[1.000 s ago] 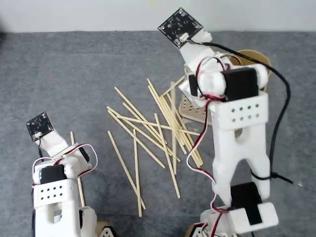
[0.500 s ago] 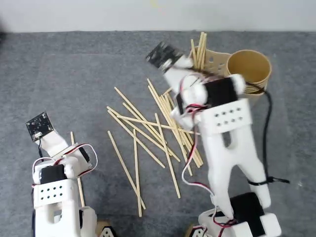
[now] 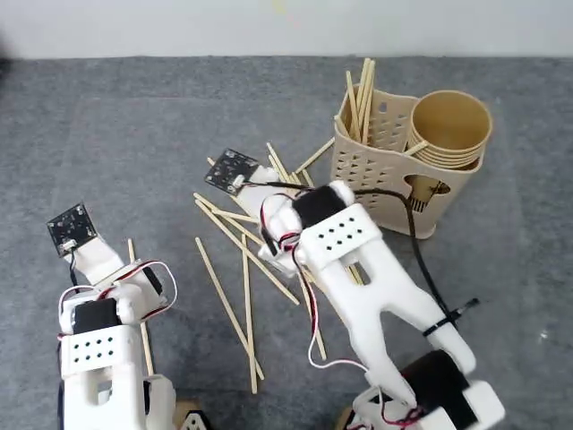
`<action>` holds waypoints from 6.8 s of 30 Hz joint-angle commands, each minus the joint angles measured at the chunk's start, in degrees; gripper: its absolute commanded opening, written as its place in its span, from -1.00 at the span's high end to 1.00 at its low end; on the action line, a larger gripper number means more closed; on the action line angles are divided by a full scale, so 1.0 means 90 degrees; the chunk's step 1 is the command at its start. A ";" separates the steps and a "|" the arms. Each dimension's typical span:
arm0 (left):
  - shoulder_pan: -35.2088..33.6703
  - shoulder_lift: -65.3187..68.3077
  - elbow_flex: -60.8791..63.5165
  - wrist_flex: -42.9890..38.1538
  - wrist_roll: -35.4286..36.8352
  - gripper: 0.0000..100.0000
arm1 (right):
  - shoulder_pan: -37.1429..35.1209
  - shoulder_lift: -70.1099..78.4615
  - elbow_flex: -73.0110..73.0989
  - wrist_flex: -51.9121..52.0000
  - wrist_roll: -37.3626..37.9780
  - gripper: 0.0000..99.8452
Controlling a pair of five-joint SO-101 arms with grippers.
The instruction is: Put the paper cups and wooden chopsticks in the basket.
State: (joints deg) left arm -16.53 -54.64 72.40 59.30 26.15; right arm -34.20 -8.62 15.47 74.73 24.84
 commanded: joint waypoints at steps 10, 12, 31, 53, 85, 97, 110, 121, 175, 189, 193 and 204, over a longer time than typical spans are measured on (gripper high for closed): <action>-0.0039 -0.0195 -0.0034 -0.0098 -0.0059 0.97 | 0.0044 0.2242 -0.1407 -0.0669 -0.0469 0.54; -0.0039 -0.0195 -0.0034 -0.0098 -0.0059 0.97 | 0.0132 0.2623 -0.1729 -0.0650 -0.0469 0.54; -0.0039 -0.0195 -0.0034 -0.0088 -0.0059 0.97 | 0.0611 0.3697 -0.2237 -0.0698 -0.0459 0.54; -0.0020 -0.0195 0.0024 -0.0117 -0.0059 0.97 | 0.0669 0.2857 -0.3380 0.0767 0.0039 0.98; -0.0039 -0.0195 0.0024 -0.0127 -0.0059 0.97 | 0.0874 0.1421 -0.7326 -0.0151 -0.0410 0.98; -0.0039 -0.0195 0.0024 -0.0127 -0.0059 0.97 | 0.1773 0.1421 -0.9768 0.0386 -0.0938 0.98; -0.0020 -0.0195 0.0024 -0.0127 -0.0059 0.97 | 0.2496 0.1597 -1.0266 0.0484 -0.1348 0.98; -0.0010 -0.0195 0.0024 -0.0127 -0.0059 0.97 | 0.2486 0.1197 -1.0266 0.1636 -0.1387 0.98; 0.0000 -0.0186 0.0034 -0.0127 -0.0059 0.97 | 0.2808 -0.1851 0.0654 -0.7243 -0.1377 0.98; -0.0010 -0.0195 -0.0259 -0.0039 -0.0039 0.97 | 0.2867 -0.2769 -0.0274 -0.4606 -0.1368 0.67; 0.0000 -0.0195 -0.0943 0.0645 -0.0029 0.97 | 0.2857 -0.3199 -0.0596 -0.2818 -0.1377 0.73; 0.0107 -0.0127 -0.3131 0.2706 -0.0049 0.97 | 0.2857 -0.4137 0.0840 -0.0122 -0.1338 0.87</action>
State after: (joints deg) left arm -16.62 -54.64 49.45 80.48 25.80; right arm -8.79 -42.29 18.90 72.35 12.44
